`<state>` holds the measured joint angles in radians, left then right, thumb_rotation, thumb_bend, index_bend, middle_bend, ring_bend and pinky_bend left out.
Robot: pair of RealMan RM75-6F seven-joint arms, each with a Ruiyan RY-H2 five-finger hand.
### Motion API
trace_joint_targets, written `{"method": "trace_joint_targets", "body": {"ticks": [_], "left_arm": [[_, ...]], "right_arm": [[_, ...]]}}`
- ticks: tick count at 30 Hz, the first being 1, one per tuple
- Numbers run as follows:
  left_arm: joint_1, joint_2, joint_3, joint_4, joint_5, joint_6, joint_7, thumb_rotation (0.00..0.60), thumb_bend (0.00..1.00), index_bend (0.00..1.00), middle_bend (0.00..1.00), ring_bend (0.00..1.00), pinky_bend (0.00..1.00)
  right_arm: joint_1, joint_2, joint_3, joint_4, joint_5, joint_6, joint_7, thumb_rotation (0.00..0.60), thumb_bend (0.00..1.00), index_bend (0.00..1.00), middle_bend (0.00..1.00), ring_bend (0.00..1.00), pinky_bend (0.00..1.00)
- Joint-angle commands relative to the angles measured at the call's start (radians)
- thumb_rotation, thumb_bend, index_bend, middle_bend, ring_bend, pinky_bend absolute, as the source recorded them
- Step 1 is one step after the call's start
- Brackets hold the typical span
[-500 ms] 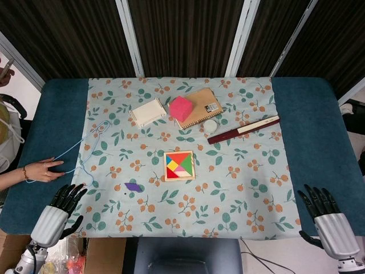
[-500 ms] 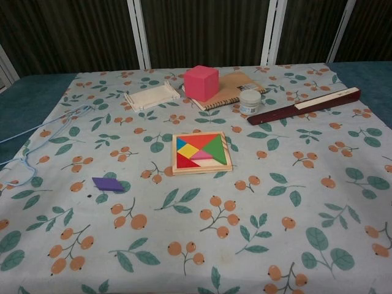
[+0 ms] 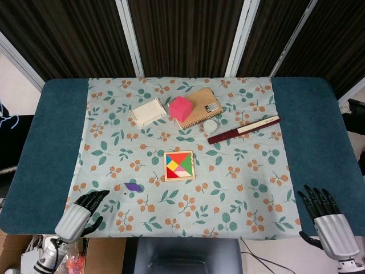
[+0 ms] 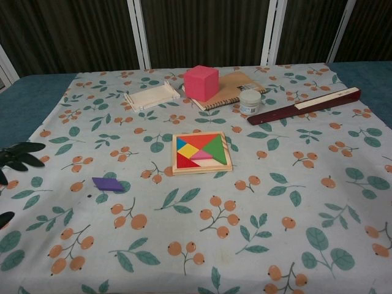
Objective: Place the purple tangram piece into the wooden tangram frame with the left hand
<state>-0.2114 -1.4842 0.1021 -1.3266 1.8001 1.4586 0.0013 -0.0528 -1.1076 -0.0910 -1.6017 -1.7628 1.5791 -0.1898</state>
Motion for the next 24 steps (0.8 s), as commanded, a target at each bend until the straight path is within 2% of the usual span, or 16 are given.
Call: {"method": "trace_joint_targets", "body": {"ticks": [1, 3, 8, 11, 16, 24], "left_arm": [[-0.055, -0.1, -0.072, -0.072, -0.131, -0.165, 0.048, 0.6, 0.4, 0.22, 0.98, 1.0, 1.0], [-0.07, -0.121, -0.098, -0.095, -0.185, -0.212, 0.078, 0.6, 0.4, 0.27, 1.0, 1.0, 1.0], [-0.107, -0.179, -0.162, -0.133, -0.328, -0.309, 0.191, 0.6, 0.4, 0.28, 1.0, 1.0, 1.0], [-0.122, -0.21, -0.184, -0.135, -0.379, -0.329, 0.248, 0.6, 0.4, 0.29, 1.0, 1.0, 1.0], [-0.137, -0.263, -0.206, -0.101, -0.418, -0.324, 0.288, 0.6, 0.4, 0.32, 1.0, 1.0, 1.0], [-0.166, -0.336, -0.23, 0.035, -0.442, -0.307, 0.301, 0.6, 0.4, 0.34, 1.0, 1.0, 1.0]], "right_arm": [[0.005, -0.006, -0.002, -0.003, 0.003, -0.017, -0.016, 0.6, 0.12, 0.0, 0.0, 0.0, 0.0], [0.006, -0.005, -0.001, -0.005, 0.006, -0.02, -0.016, 0.6, 0.12, 0.0, 0.0, 0.0, 0.0], [0.005, -0.002, 0.001, -0.005, 0.014, -0.02, -0.011, 0.6, 0.12, 0.0, 0.0, 0.0, 0.0], [0.004, 0.001, 0.001, -0.004, 0.016, -0.017, -0.006, 0.6, 0.12, 0.0, 0.0, 0.0, 0.0], [0.0, 0.006, -0.001, -0.002, 0.014, -0.009, 0.004, 0.6, 0.12, 0.0, 0.0, 0.0, 0.0], [-0.003, 0.011, -0.002, -0.002, 0.012, -0.004, 0.013, 0.6, 0.12, 0.0, 0.0, 0.0, 0.0]]}}
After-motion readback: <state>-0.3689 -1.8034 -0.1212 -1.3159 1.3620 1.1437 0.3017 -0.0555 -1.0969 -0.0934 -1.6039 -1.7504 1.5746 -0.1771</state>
